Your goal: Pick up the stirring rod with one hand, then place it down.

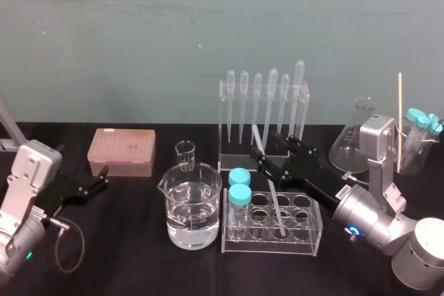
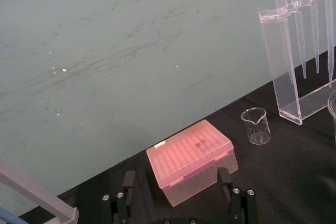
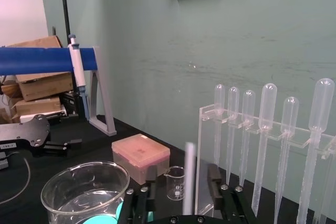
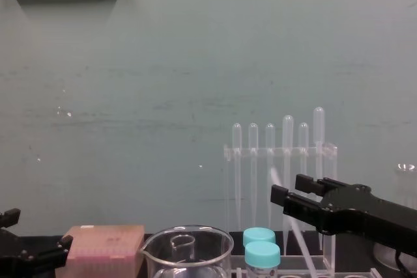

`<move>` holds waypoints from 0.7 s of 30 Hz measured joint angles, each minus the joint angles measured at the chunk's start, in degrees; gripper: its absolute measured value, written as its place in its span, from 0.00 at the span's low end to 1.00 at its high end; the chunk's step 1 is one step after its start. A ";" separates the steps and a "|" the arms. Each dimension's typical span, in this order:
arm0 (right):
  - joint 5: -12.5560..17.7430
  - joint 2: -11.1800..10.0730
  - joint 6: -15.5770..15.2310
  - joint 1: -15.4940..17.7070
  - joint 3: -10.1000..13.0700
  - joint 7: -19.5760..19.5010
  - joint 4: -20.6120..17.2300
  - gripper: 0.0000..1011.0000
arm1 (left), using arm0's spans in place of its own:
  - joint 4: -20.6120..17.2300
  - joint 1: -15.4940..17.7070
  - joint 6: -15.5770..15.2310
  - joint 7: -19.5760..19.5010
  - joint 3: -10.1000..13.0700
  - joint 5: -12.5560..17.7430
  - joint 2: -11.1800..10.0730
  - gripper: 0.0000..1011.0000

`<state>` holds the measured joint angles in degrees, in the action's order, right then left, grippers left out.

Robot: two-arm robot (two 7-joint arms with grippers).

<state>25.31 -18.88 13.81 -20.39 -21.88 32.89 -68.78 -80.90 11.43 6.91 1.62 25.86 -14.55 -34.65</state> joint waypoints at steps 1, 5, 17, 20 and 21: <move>0.01 0.00 0.00 0.00 0.00 0.00 -0.01 0.61 | 0.00 0.00 0.00 0.00 0.00 0.00 0.00 0.99; 0.04 0.00 0.02 0.00 0.00 0.00 -0.03 0.76 | 0.00 0.00 0.00 0.00 0.00 0.00 0.00 0.99; 0.37 -0.13 -1.45 1.35 1.14 -1.85 -1.56 0.99 | 0.00 0.00 0.00 0.00 0.00 0.00 0.00 0.99; 0.32 -0.40 -2.75 3.32 3.39 -6.07 -3.36 0.99 | 0.00 0.00 0.00 0.00 0.00 0.00 0.00 0.99; 0.13 -0.47 -2.95 3.83 4.03 -7.47 -3.81 0.99 | 0.00 0.00 0.00 0.00 0.00 0.00 0.00 0.99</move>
<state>25.43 -19.35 10.86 -16.56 -17.84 25.43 -72.59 -80.90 11.43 6.91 1.62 25.86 -14.54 -34.64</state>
